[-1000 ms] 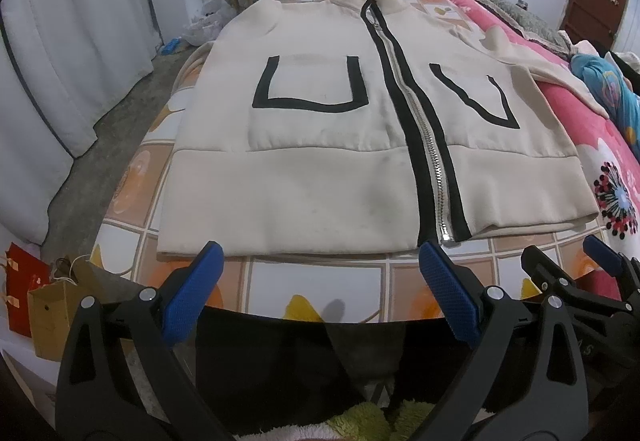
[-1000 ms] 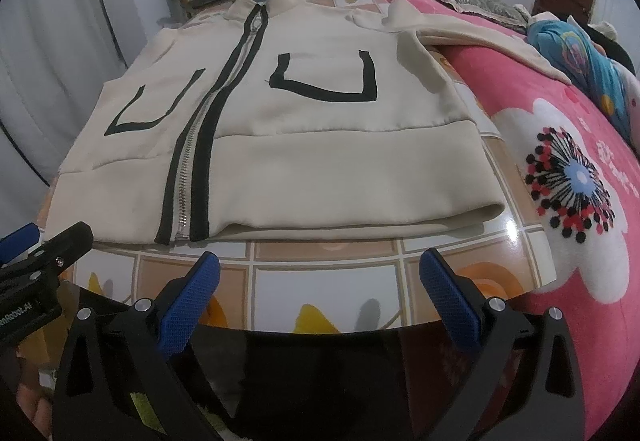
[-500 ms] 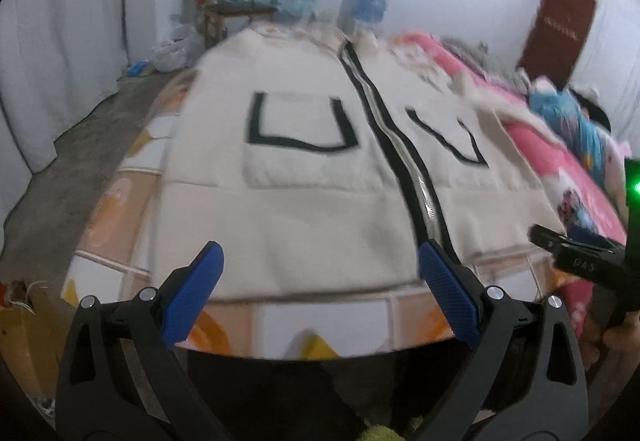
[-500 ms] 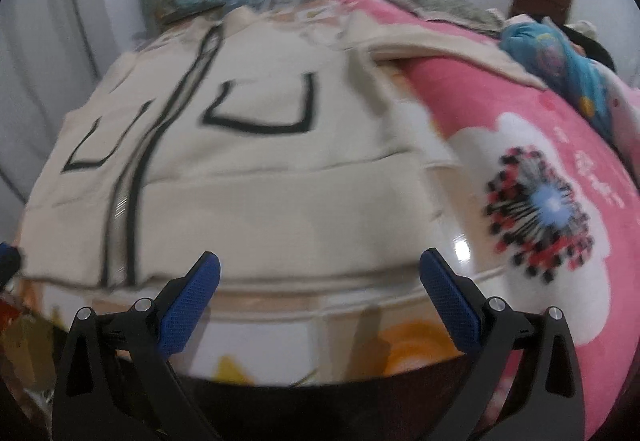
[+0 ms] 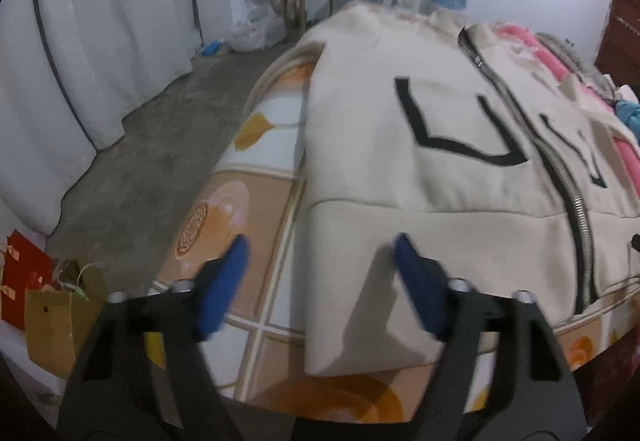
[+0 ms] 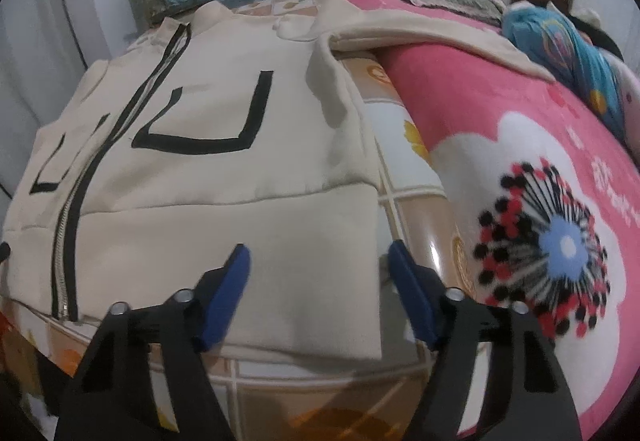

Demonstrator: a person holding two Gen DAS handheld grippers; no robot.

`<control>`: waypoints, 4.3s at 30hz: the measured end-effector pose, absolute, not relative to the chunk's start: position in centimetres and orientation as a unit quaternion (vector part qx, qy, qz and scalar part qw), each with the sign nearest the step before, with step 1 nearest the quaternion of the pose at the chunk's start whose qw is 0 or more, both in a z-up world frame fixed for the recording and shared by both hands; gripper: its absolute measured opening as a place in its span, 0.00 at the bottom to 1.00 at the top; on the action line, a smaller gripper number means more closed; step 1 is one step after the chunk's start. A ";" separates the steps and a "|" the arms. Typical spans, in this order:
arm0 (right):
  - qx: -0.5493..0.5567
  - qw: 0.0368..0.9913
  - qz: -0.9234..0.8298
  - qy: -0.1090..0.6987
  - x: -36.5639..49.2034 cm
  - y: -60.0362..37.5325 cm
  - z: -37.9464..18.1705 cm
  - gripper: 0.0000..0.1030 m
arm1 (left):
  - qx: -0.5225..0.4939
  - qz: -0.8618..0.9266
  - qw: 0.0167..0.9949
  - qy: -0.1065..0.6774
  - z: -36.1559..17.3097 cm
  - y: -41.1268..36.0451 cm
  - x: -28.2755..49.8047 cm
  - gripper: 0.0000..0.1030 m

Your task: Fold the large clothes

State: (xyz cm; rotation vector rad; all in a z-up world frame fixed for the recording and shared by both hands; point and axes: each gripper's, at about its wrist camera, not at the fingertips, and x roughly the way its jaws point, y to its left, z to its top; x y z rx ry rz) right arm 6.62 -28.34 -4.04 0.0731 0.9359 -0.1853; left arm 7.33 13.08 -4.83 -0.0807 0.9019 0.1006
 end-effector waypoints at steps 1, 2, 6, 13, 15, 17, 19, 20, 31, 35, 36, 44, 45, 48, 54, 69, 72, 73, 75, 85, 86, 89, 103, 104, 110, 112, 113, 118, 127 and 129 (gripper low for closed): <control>0.032 0.888 -0.085 0.450 6.7 -28.3 -4.1 0.61 | -0.047 0.043 0.898 0.436 -5.0 13.5 7.4 0.58; 0.029 0.888 -0.082 0.451 7.0 -28.2 -4.1 0.60 | -0.053 0.040 0.898 0.434 -5.1 13.6 7.5 0.55; 0.015 0.890 -0.072 0.450 8.3 -27.8 -4.5 0.54 | -0.043 0.037 0.903 0.427 -5.0 13.1 8.0 0.43; 0.072 0.890 -0.040 0.448 8.8 -29.0 -3.8 0.19 | -0.011 0.037 0.911 0.410 -4.6 12.0 7.9 0.12; 0.077 0.891 -0.041 0.445 8.3 -28.9 -3.3 0.11 | 0.006 0.033 0.916 0.400 -4.1 11.7 7.3 0.06; 0.079 0.893 -0.046 0.441 7.2 -28.9 -2.6 0.10 | 0.011 0.026 0.919 0.392 -3.6 11.7 6.6 0.05; 0.090 0.894 -0.043 0.438 6.2 -29.1 -2.0 0.10 | 0.015 0.019 0.923 0.385 -3.1 11.7 5.8 0.05; 0.099 0.893 -0.042 0.437 5.6 -29.3 -1.7 0.09 | 0.015 0.016 0.923 0.383 -2.9 11.8 5.4 0.05; 0.121 0.884 -0.044 0.450 -2.6 -28.0 -0.9 0.10 | -0.016 -0.003 0.926 0.378 -2.5 15.4 -0.6 0.05; 0.127 0.879 -0.048 0.457 -3.4 -28.4 -2.0 0.14 | -0.012 -0.009 0.922 0.387 -2.5 15.8 -1.0 0.08; 0.132 0.876 -0.055 0.460 -3.3 -28.7 -2.2 0.16 | -0.011 -0.010 0.921 0.388 -2.5 15.8 -0.9 0.09; 0.117 0.889 -0.087 0.435 -3.9 -29.4 -0.7 0.36 | 0.001 -0.017 0.938 0.347 -0.2 15.0 -1.0 0.16; 0.114 0.890 -0.089 0.432 -3.9 -29.3 -0.6 0.37 | 0.000 -0.020 0.938 0.347 -0.1 14.7 -0.9 0.18; 0.109 0.898 -0.079 0.420 -3.5 -28.4 0.1 0.42 | -0.002 -0.028 0.935 0.353 -0.2 13.6 -0.4 0.25; 0.071 0.914 -0.046 0.398 -2.3 -25.4 0.8 0.60 | 0.008 -0.029 0.916 0.401 -1.8 11.5 2.3 0.37; 0.012 0.905 0.012 0.424 3.0 -21.5 -1.5 0.90 | 0.031 -0.023 0.902 0.430 -3.0 7.6 5.4 0.69; 0.003 0.899 0.007 0.439 4.0 -21.4 -3.0 0.90 | 0.036 -0.019 0.890 0.455 -4.3 7.1 6.2 0.69; -0.001 0.893 0.006 0.449 4.3 -21.4 -3.7 0.90 | 0.038 -0.017 0.887 0.459 -4.6 7.1 6.3 0.69; -0.010 0.885 0.001 0.466 4.7 -21.3 -4.8 0.90 | 0.035 -0.009 0.889 0.456 -4.8 7.3 6.3 0.74; -0.026 0.886 -0.004 0.464 4.3 -21.1 -5.4 0.94 | 0.021 -0.001 0.886 0.464 -5.2 8.0 6.8 0.90; -0.023 0.885 -0.003 0.465 4.3 -21.2 -5.4 0.94 | 0.022 -0.001 0.885 0.465 -5.2 8.1 6.9 0.91; -0.018 0.881 0.006 0.472 4.6 -21.5 -5.4 0.94 | 0.026 0.004 0.879 0.475 -5.1 8.1 7.3 0.93; 0.033 0.891 0.103 0.442 11.3 -19.7 -2.0 0.94 | -0.042 0.051 0.927 0.369 2.6 16.6 13.2 0.92; 0.035 0.887 0.109 0.447 12.1 -19.5 -2.0 0.94 | -0.072 0.056 0.921 0.379 2.6 18.5 14.6 0.92; 0.008 0.876 0.120 0.466 15.4 -17.7 -2.2 0.94 | -0.332 0.046 0.831 0.445 -3.5 32.9 22.1 0.82; 0.002 0.868 0.127 0.481 16.3 -17.0 -2.7 0.94 | -0.396 0.020 0.799 0.452 -6.5 36.0 23.0 0.82; 0.000 0.862 0.130 0.490 16.7 -16.7 -3.0 0.94 | -0.425 -0.001 0.782 0.455 -8.2 37.1 23.2 0.82; -0.032 0.842 0.110 0.527 18.1 -14.7 -4.8 0.94 | -0.564 -0.086 0.673 0.471 -18.4 39.3 22.2 0.82; -0.076 0.820 0.068 0.564 20.1 -11.7 -4.8 0.94 | -0.734 -0.184 0.504 0.416 -31.8 35.1 20.1 0.83; -0.082 0.816 0.060 0.569 20.5 -11.2 -4.8 0.94 | -0.756 -0.200 0.482 0.395 -33.4 34.3 20.1 0.83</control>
